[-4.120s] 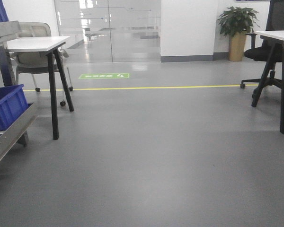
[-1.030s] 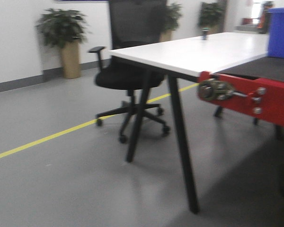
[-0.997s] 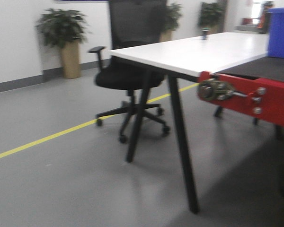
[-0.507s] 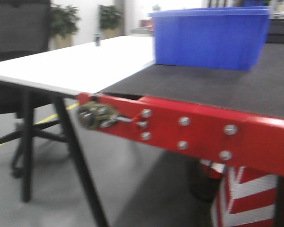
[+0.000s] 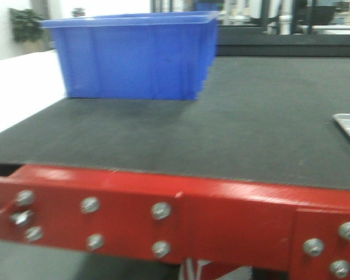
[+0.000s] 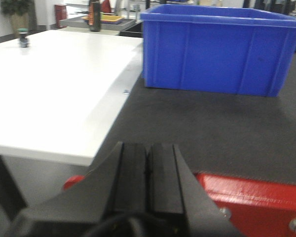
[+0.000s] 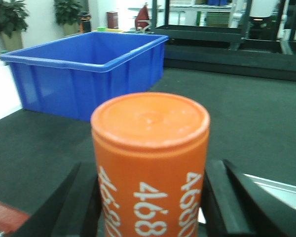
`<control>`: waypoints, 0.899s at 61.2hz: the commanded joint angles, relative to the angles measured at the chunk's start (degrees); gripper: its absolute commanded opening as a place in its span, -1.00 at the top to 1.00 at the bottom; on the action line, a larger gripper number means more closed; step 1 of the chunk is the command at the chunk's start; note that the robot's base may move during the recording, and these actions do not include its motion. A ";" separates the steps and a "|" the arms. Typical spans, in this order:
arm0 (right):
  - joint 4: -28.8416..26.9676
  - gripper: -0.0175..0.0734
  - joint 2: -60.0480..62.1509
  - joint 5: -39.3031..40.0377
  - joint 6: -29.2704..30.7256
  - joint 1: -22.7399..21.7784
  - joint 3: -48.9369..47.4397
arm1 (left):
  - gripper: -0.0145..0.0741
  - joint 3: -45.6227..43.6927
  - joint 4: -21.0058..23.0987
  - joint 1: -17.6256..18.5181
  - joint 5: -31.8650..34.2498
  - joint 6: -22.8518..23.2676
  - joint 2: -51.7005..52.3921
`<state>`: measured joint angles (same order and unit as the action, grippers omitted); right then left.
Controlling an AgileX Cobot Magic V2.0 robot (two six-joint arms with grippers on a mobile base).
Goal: Grab orange capacitor from left shelf to right conveyor
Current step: 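Drive the base up to the red-framed conveyor belt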
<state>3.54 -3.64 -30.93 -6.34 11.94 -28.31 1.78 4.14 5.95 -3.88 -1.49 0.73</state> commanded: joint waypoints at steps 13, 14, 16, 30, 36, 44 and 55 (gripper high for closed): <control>0.85 0.31 -0.81 5.47 0.38 -0.27 -1.64 | 0.96 -0.18 0.10 -0.12 5.11 0.09 0.63; 0.85 0.31 -0.81 5.47 0.38 -0.27 -1.64 | 0.96 -0.18 0.10 -0.12 5.11 0.09 0.63; 0.85 0.31 -0.81 5.47 0.38 -0.27 -1.64 | 0.96 -0.18 0.10 -0.12 5.11 0.09 0.63; 0.85 0.31 -0.81 5.47 0.38 -0.27 -1.64 | 0.96 -0.18 0.10 -0.12 5.11 0.09 0.63; 0.85 0.31 -0.81 5.47 0.38 -0.27 -1.64 | 0.96 -0.18 0.10 -0.12 5.11 0.09 0.63; 0.85 0.31 -0.81 5.47 0.38 -0.27 -1.64 | 0.96 -0.18 0.10 -0.12 5.11 0.09 0.63; 0.85 0.31 -0.81 5.79 0.38 -0.27 -1.64 | 0.96 -0.18 0.10 -0.12 5.11 0.09 0.63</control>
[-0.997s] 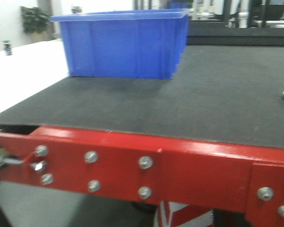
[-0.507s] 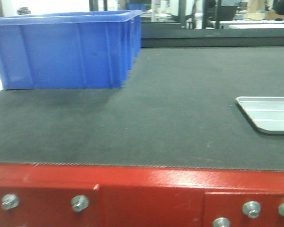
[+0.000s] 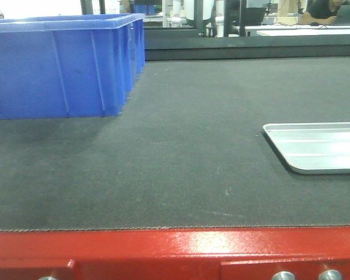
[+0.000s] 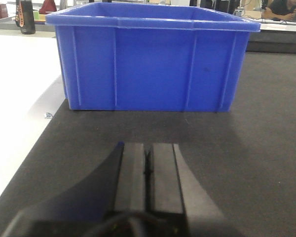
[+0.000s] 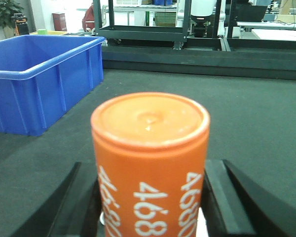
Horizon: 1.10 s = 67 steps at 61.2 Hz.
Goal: Grab orange capacitor from left shelf to right conveyor
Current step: 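Drive the base up to the red-framed conveyor belt, then move the right gripper with the capacitor over the metal tray on the belt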
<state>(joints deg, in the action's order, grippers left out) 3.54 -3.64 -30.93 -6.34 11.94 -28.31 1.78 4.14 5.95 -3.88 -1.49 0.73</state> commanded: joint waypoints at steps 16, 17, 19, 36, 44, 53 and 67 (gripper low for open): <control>0.85 0.31 -0.81 5.79 0.38 -0.27 -1.64 | 0.96 -0.18 0.10 -0.12 5.11 0.09 0.63; 0.85 0.31 -0.81 5.85 0.38 -0.27 -1.64 | 0.96 -0.18 0.10 -0.12 5.11 0.09 0.63; 0.85 0.31 -0.81 6.05 0.38 -0.27 -1.64 | 0.96 -0.18 0.10 -0.12 5.11 0.09 0.63; 0.85 0.31 -6.32 12.04 0.38 -0.27 -1.64 | 0.96 -0.18 0.10 -0.12 5.11 0.09 0.63; 0.85 0.31 -16.95 22.17 0.38 -0.27 -2.41 | 0.96 -0.18 0.10 -0.12 5.11 0.09 0.63; 0.85 0.31 -31.62 35.24 0.38 -0.27 -2.48 | 0.96 -0.18 0.10 -0.12 5.11 0.09 0.63; 1.34 0.31 -52.12 55.16 0.43 -0.40 0.17 | 0.96 -0.18 0.10 -0.12 5.11 0.09 0.63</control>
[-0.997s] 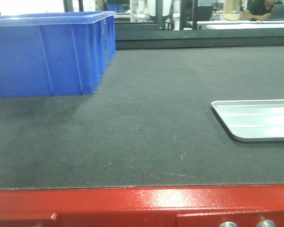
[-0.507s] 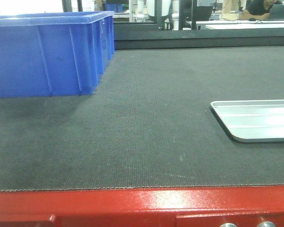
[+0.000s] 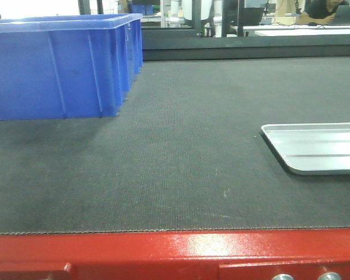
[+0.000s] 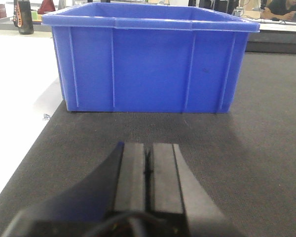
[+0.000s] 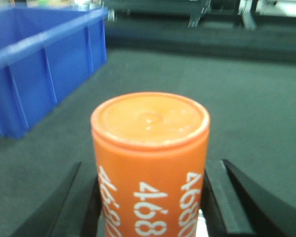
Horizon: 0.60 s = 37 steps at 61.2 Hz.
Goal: Grab orange capacitor from left shelf to right conveyor
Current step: 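Move the right gripper with the capacitor over the metal tray on the belt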
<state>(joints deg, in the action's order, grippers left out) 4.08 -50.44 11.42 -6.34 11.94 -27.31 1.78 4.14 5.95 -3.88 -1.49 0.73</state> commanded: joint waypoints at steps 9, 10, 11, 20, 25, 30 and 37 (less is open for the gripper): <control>0.81 0.31 -14.60 24.26 0.43 -2.19 2.21 | 0.96 -0.18 0.10 -0.12 5.11 0.09 0.63; 0.81 0.31 -15.44 26.02 0.43 -2.88 2.62 | 0.96 -0.18 0.10 -0.12 5.11 0.09 0.63; 0.81 0.31 -15.93 27.23 0.43 -3.37 3.26 | 0.96 -0.18 0.10 -0.12 5.11 0.09 0.63; 2.28 0.31 -19.99 39.39 0.43 -8.77 7.77 | 0.96 -0.18 0.10 -0.12 5.11 0.09 0.63; 3.83 0.31 -22.54 43.49 0.43 -11.47 9.32 | 0.96 -0.18 0.10 -0.12 5.11 0.09 0.63; 5.72 0.31 -26.08 46.93 0.43 -12.89 9.85 | 0.96 -0.18 0.10 -0.12 5.11 0.09 0.63; 6.21 0.31 -31.79 52.60 0.43 -13.08 9.92 | 0.96 -0.18 0.10 -0.12 5.11 0.09 0.63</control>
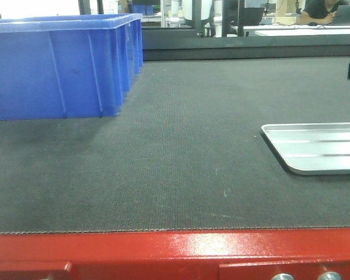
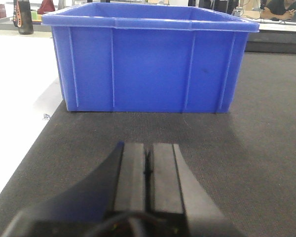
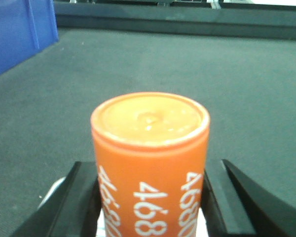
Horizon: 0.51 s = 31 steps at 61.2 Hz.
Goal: Grab orange capacitor from left shelf to right conveyor
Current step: 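Move the right gripper with the capacitor over the metal tray on the belt, then lower the capacitor onto the metal tray and open the right gripper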
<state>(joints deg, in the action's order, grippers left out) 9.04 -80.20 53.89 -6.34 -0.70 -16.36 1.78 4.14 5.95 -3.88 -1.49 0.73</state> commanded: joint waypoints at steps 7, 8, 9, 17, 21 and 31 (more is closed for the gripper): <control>1.25 0.31 -7.68 16.05 0.48 -0.43 -1.03 | 0.96 -0.18 0.10 -0.12 5.11 0.09 0.63; 1.25 0.31 -8.30 16.89 0.48 -0.43 -1.03 | 0.96 -0.18 0.10 -0.12 5.11 0.09 0.63; 1.25 0.31 -9.21 17.43 0.55 -0.43 -1.03 | 0.96 -0.18 0.10 -0.12 5.11 0.09 0.63; 1.25 0.31 -13.48 19.45 0.59 -0.43 -1.03 | 0.96 -0.18 0.10 -0.12 5.11 0.09 0.63; 1.25 0.31 -14.77 19.45 1.00 -0.43 -1.03 | 0.96 -0.18 0.10 -0.12 5.11 0.09 0.63; 1.25 0.29 -16.08 19.19 1.00 -0.43 -1.03 | 0.96 -0.18 0.10 -0.12 5.11 0.09 0.63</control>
<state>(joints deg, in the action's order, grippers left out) 10.04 -97.64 64.78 -6.04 -0.70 -16.47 1.78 4.14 5.95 -3.88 -1.49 0.73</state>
